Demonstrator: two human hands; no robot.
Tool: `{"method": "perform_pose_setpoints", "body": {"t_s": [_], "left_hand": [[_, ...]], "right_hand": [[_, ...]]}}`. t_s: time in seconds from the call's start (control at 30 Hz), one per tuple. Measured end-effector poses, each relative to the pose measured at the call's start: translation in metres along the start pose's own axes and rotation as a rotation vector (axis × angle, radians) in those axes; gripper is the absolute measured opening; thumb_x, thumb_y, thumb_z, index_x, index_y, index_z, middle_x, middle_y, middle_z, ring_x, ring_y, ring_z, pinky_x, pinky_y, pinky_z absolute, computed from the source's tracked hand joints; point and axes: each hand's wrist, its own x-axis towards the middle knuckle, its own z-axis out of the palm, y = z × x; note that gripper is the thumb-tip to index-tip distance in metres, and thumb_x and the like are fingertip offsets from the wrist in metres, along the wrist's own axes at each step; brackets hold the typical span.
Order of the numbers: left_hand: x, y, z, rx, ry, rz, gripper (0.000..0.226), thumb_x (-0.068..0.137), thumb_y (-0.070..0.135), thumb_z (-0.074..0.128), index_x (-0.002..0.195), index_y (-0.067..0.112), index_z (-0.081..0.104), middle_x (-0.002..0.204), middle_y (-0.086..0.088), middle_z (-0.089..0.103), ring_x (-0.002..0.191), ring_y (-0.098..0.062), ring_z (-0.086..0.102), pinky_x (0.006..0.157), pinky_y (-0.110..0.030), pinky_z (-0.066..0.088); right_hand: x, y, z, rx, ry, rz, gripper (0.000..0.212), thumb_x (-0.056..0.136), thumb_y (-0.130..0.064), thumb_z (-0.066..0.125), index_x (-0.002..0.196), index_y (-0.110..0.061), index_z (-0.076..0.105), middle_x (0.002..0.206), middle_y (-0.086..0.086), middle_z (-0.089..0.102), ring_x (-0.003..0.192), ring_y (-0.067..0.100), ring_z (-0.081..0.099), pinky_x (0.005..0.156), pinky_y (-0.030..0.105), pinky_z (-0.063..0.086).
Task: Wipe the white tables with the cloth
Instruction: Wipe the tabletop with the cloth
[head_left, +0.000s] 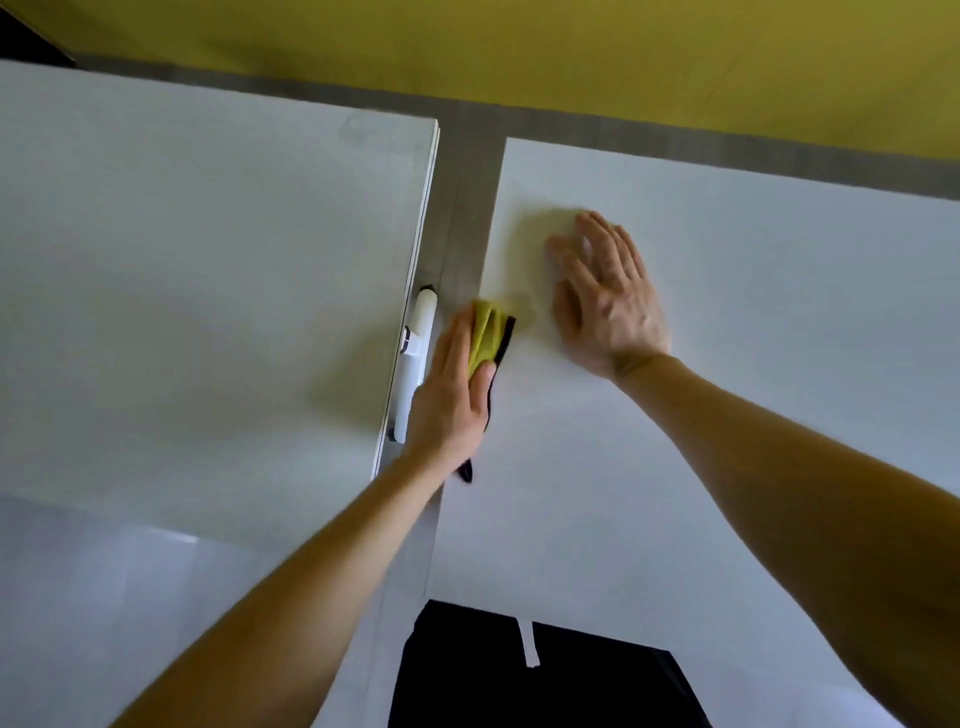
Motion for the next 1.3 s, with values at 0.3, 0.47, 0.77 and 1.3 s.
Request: {"method": "perform_pose_setpoints", "body": {"t_s": [0.3, 0.47, 0.77, 1.3], "left_hand": [[-0.025, -0.006, 0.004, 0.019, 0.026, 0.021, 0.067, 0.113, 0.034, 0.044, 0.173, 0.019, 0.019, 0.179, 0.0, 0.025, 0.159, -0.022, 0.035, 0.121, -0.032, 0.036], [-0.177, -0.034, -0.005, 0.059, -0.039, -0.006, 0.067, 0.115, 0.045, 0.039, 0.174, 0.023, 0.015, 0.181, 0.013, 0.016, 0.157, -0.013, 0.038, 0.115, -0.027, 0.047], [-0.004, -0.005, 0.011, -0.023, 0.056, 0.002, 0.069, 0.11, 0.042, 0.038, 0.172, 0.017, 0.022, 0.177, 0.0, 0.028, 0.154, -0.027, 0.043, 0.115, -0.054, 0.05], [-0.197, -0.041, 0.003, 0.024, -0.004, -0.053, 0.069, 0.114, 0.053, 0.032, 0.174, 0.028, 0.011, 0.181, 0.009, 0.017, 0.144, -0.024, 0.056, 0.105, -0.031, 0.057]], "right_hand": [[-0.049, -0.033, -0.006, 0.0, -0.084, 0.129, 0.057, 0.114, -0.042, 0.041, 0.162, -0.01, 0.046, 0.171, 0.019, 0.038, 0.164, 0.038, 0.026, 0.134, 0.059, 0.018], [-0.064, -0.033, -0.002, -0.022, -0.128, 0.114, 0.063, 0.113, -0.042, 0.038, 0.165, -0.008, 0.041, 0.178, 0.018, 0.025, 0.168, 0.036, 0.014, 0.136, 0.057, 0.008], [-0.068, -0.027, 0.0, -0.038, -0.081, 0.102, 0.062, 0.113, -0.042, 0.04, 0.168, -0.013, 0.038, 0.179, 0.014, 0.024, 0.168, 0.032, 0.013, 0.136, 0.054, 0.009], [-0.069, -0.024, 0.004, -0.027, -0.094, 0.094, 0.061, 0.114, -0.042, 0.039, 0.168, -0.014, 0.036, 0.179, 0.014, 0.024, 0.168, 0.032, 0.013, 0.137, 0.053, 0.007]]}}
